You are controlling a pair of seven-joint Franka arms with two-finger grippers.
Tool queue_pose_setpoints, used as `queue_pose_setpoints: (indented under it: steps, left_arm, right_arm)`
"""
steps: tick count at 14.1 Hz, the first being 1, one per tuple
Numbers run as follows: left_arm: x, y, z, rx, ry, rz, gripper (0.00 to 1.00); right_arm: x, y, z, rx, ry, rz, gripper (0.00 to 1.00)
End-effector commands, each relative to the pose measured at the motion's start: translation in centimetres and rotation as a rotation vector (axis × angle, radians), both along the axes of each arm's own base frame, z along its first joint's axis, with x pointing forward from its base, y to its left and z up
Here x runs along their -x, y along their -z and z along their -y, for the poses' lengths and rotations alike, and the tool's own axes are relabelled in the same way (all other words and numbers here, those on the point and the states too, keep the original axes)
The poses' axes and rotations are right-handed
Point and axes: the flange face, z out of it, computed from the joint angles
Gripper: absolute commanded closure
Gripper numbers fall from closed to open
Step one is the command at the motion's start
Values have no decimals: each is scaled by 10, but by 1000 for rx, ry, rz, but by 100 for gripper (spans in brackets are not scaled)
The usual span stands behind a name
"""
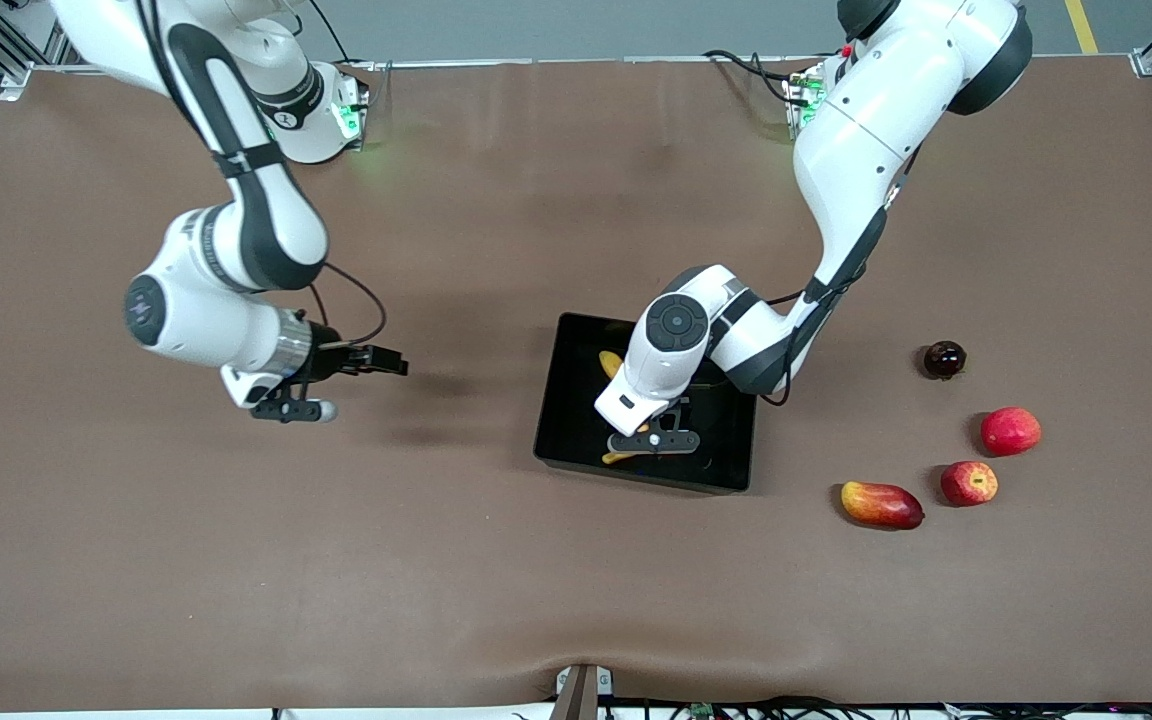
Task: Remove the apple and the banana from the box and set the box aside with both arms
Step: 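Grasp the banana with the left gripper while the right gripper reaches the tray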
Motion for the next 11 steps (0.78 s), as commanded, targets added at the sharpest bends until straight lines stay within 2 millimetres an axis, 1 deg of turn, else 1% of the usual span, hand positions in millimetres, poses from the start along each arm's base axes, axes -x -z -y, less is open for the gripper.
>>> queue_pose_setpoints:
  steps: [1,2,3,4,5,6,9,11]
  left_arm:
    - [2,4,10,-14,-2,29,0]
    - [1,6,9,-17,-3,30,0]
    - [2,7,9,-18,-1,29,8]
    - [4,7,12,-16,1,28,48]
    - [3,6,11,-18,3,31,85]
    - [3,4,11,-19,5,33,100]
    - [0,-10,11,-21,9,48,100]
    - [-6,-22,5,-26,6,60,100]
  right_arm:
    - [15,-4,-3,-18,33,10,0]
    - [17,-2,-5,-17,32,10,0]
    - [19,1,-7,-12,35,22,0]
    - [22,8,-10,2,49,55,0]
    - [28,15,-21,9,53,84,0]
    - [32,17,-29,-2,63,92,0]
    - [32,10,-47,-87,138,77,0]
    - [26,5,-57,-116,153,80,0]
